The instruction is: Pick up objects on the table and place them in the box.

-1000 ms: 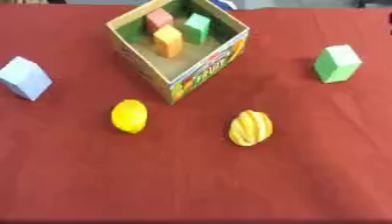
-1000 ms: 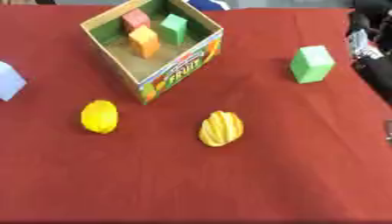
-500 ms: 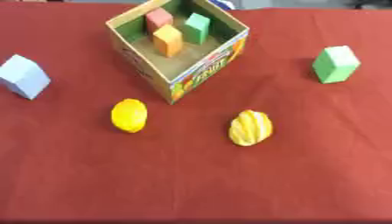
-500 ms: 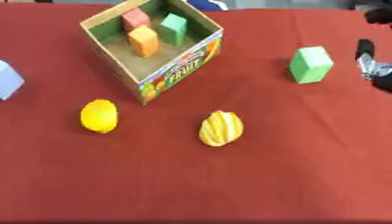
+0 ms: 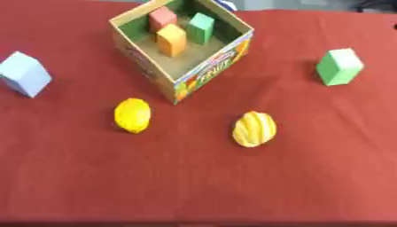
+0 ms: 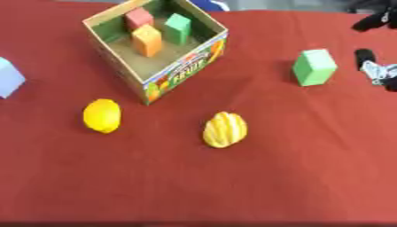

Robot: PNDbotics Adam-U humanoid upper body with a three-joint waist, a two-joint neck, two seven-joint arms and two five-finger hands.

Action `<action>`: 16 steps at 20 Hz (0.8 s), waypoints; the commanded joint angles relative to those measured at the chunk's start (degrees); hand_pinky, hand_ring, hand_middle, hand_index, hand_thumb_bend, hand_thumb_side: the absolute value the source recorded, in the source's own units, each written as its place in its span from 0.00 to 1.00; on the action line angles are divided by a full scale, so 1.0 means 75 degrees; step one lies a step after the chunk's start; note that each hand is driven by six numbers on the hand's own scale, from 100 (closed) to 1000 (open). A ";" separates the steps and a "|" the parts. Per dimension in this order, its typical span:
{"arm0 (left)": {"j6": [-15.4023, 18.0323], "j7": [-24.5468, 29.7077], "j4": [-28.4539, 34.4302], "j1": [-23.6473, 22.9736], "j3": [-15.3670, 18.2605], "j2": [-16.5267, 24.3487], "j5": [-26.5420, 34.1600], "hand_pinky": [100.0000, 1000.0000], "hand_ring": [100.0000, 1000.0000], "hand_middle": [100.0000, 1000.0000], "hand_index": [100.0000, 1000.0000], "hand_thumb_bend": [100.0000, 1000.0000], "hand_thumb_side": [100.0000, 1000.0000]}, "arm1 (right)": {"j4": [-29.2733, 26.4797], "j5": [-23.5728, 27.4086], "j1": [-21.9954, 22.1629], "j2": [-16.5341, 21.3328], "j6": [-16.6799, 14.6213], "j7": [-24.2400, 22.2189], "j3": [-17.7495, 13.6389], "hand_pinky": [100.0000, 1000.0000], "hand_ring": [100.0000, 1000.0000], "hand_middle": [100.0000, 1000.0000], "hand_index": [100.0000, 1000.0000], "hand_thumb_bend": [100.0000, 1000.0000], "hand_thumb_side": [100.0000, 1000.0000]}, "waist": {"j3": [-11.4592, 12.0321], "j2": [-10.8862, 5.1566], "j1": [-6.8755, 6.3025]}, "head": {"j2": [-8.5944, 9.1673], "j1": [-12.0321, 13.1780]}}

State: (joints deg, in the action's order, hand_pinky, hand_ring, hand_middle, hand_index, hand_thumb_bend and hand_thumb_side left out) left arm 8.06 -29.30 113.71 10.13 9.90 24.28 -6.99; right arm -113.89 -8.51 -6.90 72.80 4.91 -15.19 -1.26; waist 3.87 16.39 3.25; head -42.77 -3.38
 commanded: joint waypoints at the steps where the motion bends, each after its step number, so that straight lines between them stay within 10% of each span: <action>1: 0.0009 0.0058 0.0117 0.0070 -0.0017 0.0287 0.0014 0.73 0.53 0.50 0.80 0.00 0.44 | -0.0094 -0.0183 -0.0163 0.0485 -0.0014 -0.0477 0.0157 0.88 0.87 0.77 0.84 0.00 0.50 | 0.0020 -0.0099 -0.0008 | 0.0063 -0.0052; 7: 0.0004 0.0127 0.0117 0.0124 -0.0069 0.0386 0.0038 0.73 0.53 0.50 0.80 0.00 0.44 | -0.0094 -0.0216 -0.0125 0.0596 -0.0035 -0.0890 0.0533 0.88 0.87 0.78 0.86 0.00 0.53 | 0.0024 -0.0073 0.0029 | 0.0067 -0.0099; 11: 0.0010 0.0147 0.0117 0.0141 -0.0080 0.0381 0.0053 0.73 0.53 0.50 0.80 0.00 0.44 | -0.0094 -0.0051 -0.0151 0.0559 -0.0274 -0.1123 0.0652 0.89 0.89 0.80 0.88 0.01 0.00 | 0.0039 -0.0064 0.0020 | 0.0081 -0.0132; 16: 0.0013 0.0160 0.0117 0.0145 -0.0082 0.0371 0.0069 0.73 0.53 0.50 0.80 0.00 0.44 | -0.0094 0.0070 -0.0192 0.0518 -0.0119 -0.1144 0.0683 0.89 0.89 0.80 0.86 0.11 0.00 | 0.0066 -0.0057 0.0009 | 0.0091 -0.0143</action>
State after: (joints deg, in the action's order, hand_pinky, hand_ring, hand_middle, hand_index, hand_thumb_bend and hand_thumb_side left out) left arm 8.04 -28.29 113.71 10.66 9.07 25.31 -6.56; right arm -114.08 -8.46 -7.63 74.88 3.61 -23.85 4.44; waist 4.33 16.72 3.53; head -42.74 -4.22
